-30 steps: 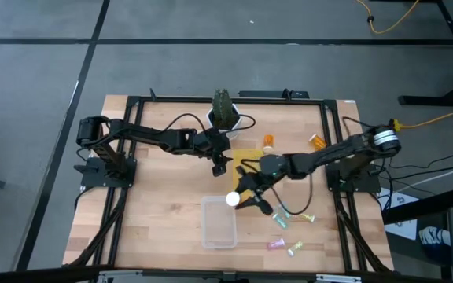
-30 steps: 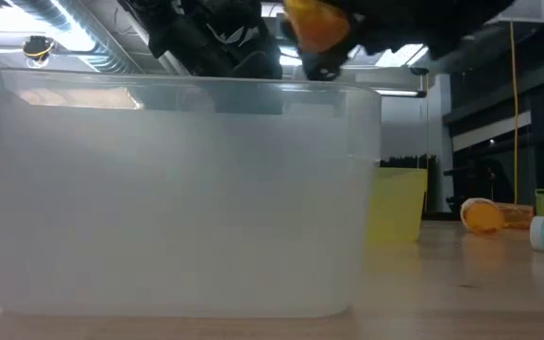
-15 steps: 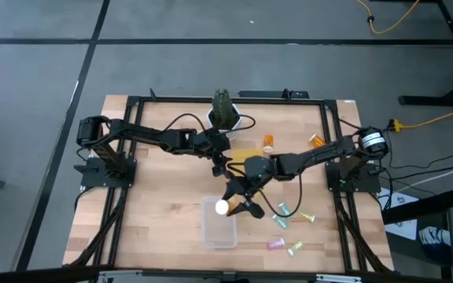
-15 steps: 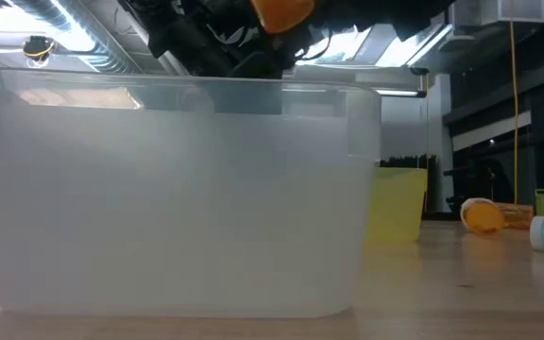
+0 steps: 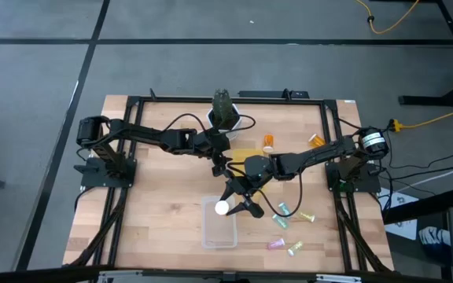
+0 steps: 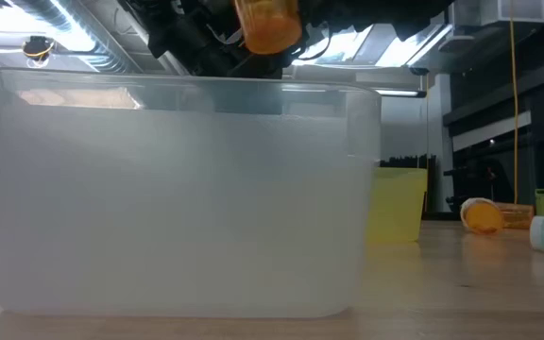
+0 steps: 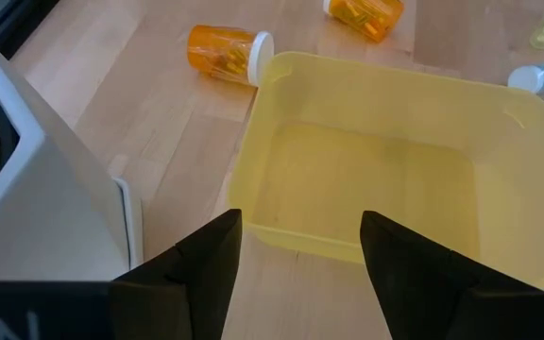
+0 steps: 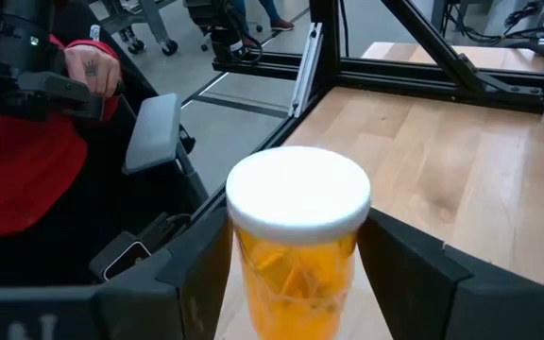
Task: Pick and place medicine bottles into bin by pill shape (circle, oval)
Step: Put the large orange pill bottle into the transparent bin
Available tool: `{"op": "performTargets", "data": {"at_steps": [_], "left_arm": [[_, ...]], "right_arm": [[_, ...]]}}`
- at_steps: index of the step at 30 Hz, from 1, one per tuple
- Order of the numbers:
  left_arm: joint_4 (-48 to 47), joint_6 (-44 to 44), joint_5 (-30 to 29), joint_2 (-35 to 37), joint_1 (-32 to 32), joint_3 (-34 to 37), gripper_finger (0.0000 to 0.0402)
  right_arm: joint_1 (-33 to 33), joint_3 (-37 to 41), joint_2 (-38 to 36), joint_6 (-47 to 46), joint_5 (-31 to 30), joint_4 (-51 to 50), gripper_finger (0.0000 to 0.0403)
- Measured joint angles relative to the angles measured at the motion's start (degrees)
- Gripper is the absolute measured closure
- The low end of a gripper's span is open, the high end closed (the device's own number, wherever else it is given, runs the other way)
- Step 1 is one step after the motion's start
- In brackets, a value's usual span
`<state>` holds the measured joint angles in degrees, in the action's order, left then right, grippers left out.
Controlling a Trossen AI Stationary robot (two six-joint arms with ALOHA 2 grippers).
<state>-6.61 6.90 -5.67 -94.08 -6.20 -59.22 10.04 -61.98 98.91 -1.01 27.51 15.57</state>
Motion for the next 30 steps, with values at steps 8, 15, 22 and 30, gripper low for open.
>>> {"op": "performTargets", "data": {"at_steps": [8, 15, 22, 30], "left_arm": [[0.02, 0.00, -0.02, 0.00, 0.00, 0.00, 0.0190], [0.02, 0.00, -0.02, 0.00, 0.00, 0.00, 0.0190], [0.01, 0.02, -0.02, 0.00, 0.00, 0.00, 0.0190], [0.00, 0.02, 0.00, 0.00, 0.00, 0.00, 0.0190]], "right_arm": [[0.00, 0.00, -0.02, 0.02, -0.08, 0.00, 0.0177], [0.00, 0.02, -0.04, 0.17, -0.44, 0.03, 0.0177], [0.00, 0.04, -0.11, -0.23, -1.48, 0.79, 0.0172], [0.00, 0.04, -0.11, 0.05, -1.93, 0.83, 0.0116]]}}
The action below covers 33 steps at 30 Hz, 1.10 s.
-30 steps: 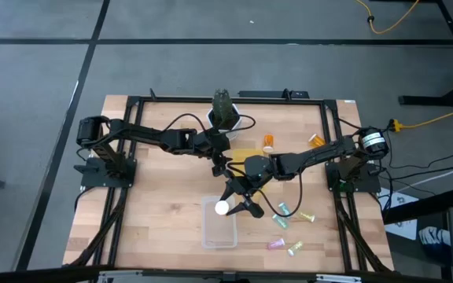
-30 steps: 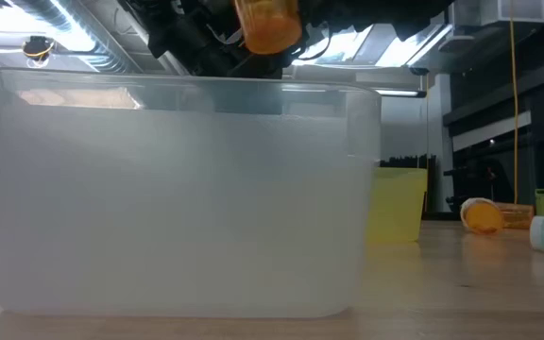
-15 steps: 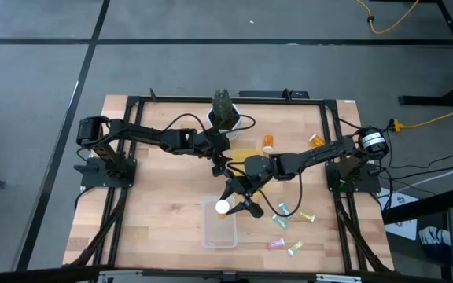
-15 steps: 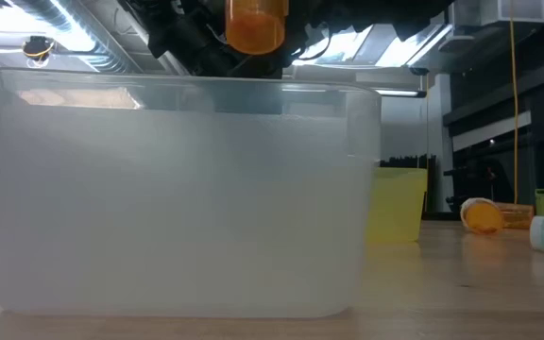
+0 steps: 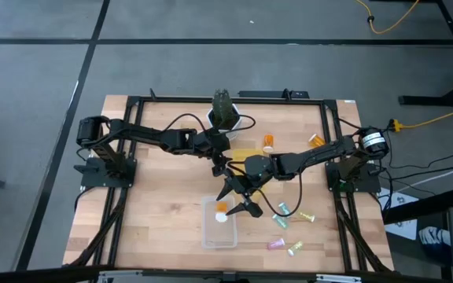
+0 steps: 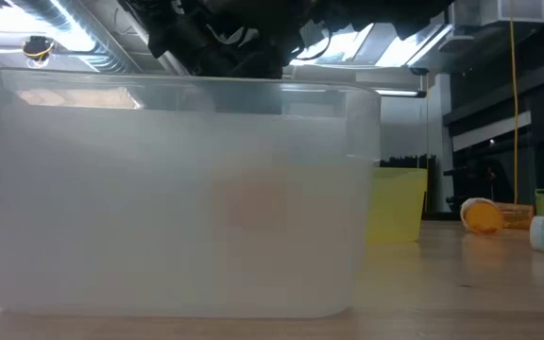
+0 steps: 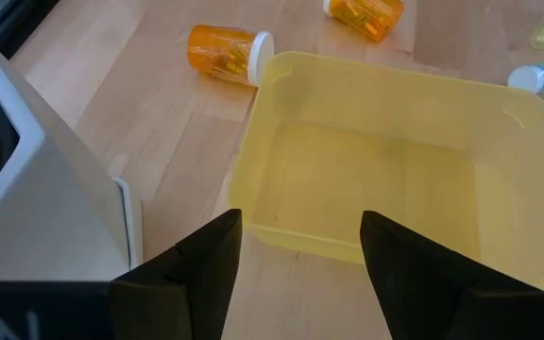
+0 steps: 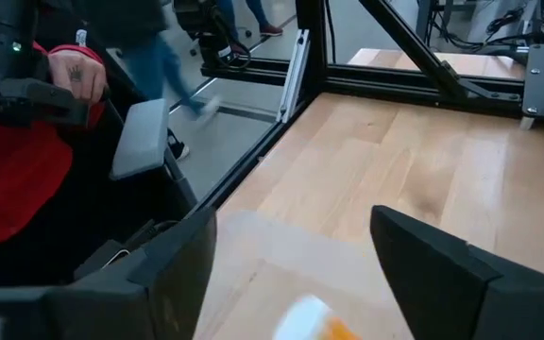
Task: Pick and place medicine bottles into bin by pill shape (circle, oval)
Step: Put the large orange pill bottle into the transparent bin
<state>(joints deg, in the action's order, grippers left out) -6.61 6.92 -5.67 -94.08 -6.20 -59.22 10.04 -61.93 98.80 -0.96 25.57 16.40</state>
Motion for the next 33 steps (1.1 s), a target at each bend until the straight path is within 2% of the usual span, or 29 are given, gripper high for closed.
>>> {"op": "performTargets", "data": {"at_steps": [9, 14, 18, 22, 25, 27, 30, 33], "left_arm": [[0.01, 0.02, -0.02, 0.00, 0.00, 0.00, 0.0190], [0.00, 0.02, 0.00, 0.00, 0.00, 0.00, 0.0190], [0.01, 0.04, -0.02, 0.00, 0.00, 0.00, 0.0190], [0.02, 0.04, -0.02, 0.00, 0.00, 0.00, 0.0190], [0.02, 0.10, -0.02, 0.00, 0.00, 0.00, 0.0190], [0.02, 0.20, 0.00, 0.00, 0.00, 0.00, 0.0190], [0.02, 0.20, 0.00, 0.00, 0.00, 0.00, 0.0190], [0.02, 0.20, 0.00, 0.00, 0.00, 0.00, 0.0190]], "right_arm": [[0.00, 0.02, 0.00, -0.38, 0.03, -0.50, 0.0111], [-0.73, 0.04, -1.73, -5.48, 0.17, -3.08, 0.0112], [-2.50, 0.04, -7.47, -9.23, 0.06, -12.05, 0.0112], [-2.81, 0.04, -14.86, -8.07, -0.06, -22.25, 0.0112], [-2.60, 0.04, -20.91, -6.09, -1.16, -33.71, 0.0112], [-2.07, 0.02, -24.74, -4.43, -5.67, -44.14, 0.0112], [-0.80, 0.63, -29.12, -5.55, -19.68, -55.91, 0.0112], [-0.34, 2.03, -31.90, -12.87, -32.44, -61.89, 0.0112]]}}
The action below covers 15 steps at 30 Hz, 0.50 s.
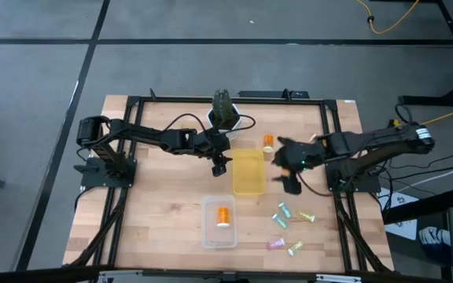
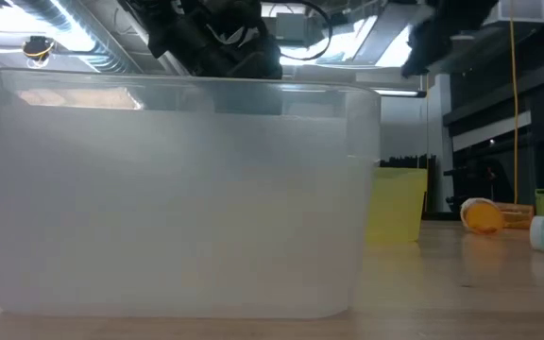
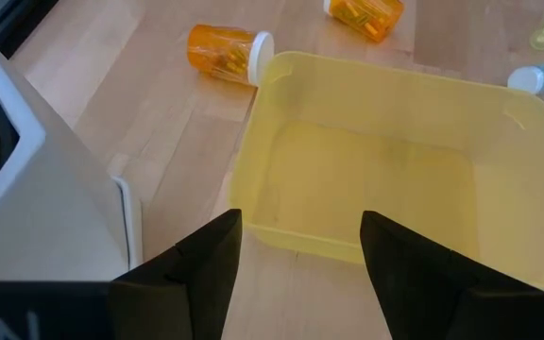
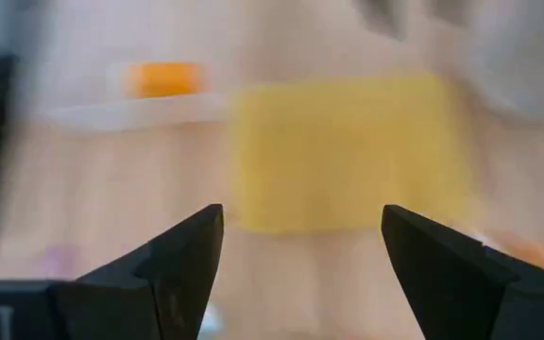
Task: Pick and place medicine bottles into bin by pill shape (circle, oval)
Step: Put the large orange pill bottle into the transparent bin
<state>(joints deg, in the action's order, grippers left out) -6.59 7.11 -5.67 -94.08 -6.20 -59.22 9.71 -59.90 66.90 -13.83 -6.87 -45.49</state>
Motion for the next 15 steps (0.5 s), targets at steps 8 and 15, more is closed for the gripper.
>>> {"op": "performTargets", "data": {"at_steps": [8, 15], "left_arm": [[0.00, -0.17, -0.02, 0.00, 0.00, 0.00, 0.0190], [0.15, -0.17, 0.00, 0.00, 0.00, 0.00, 0.0190]], "right_arm": [[-1.14, 5.39, -1.87, -26.75, -20.47, -9.47, 0.0112], [-8.15, 10.69, -1.87, -35.02, -22.53, -4.65, 0.0112]]}}
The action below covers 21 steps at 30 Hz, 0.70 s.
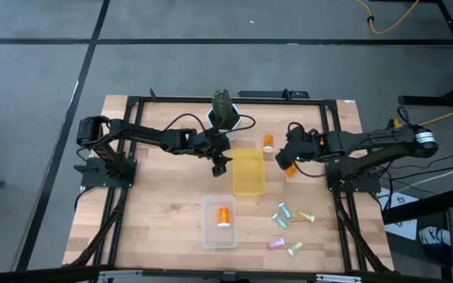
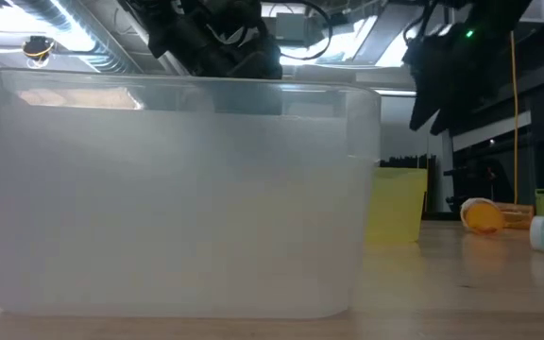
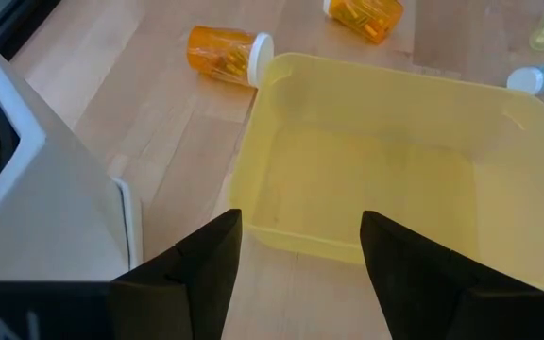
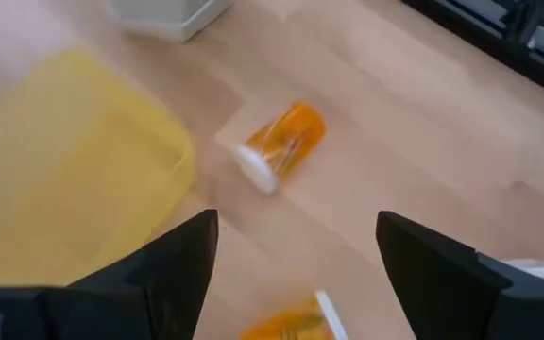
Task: Pick and place medicine bottles into bin by pill shape (circle, oval)
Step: Put the large orange pill bottle into the transparent bin
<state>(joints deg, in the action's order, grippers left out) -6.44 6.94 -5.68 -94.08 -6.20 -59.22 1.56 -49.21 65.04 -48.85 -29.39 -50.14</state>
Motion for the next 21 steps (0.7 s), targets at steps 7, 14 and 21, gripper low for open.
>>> {"op": "performTargets", "data": {"at_steps": [7, 14, 21], "left_arm": [[0.02, 0.02, 0.01, 0.00, 0.00, 0.00, 0.0190], [-0.02, 0.04, -0.01, 0.00, 0.00, 0.00, 0.0190], [-0.11, 0.07, 0.01, 0.00, 0.02, 0.00, 0.0190]], "right_arm": [[-6.86, 1.92, 0.09, 1.43, 0.94, 6.92, 0.0112], [-11.90, 1.92, 0.22, -0.57, 0.96, 3.74, 0.0112], [-14.56, 1.92, 1.45, -8.57, 2.63, -9.73, 0.0112]]}}
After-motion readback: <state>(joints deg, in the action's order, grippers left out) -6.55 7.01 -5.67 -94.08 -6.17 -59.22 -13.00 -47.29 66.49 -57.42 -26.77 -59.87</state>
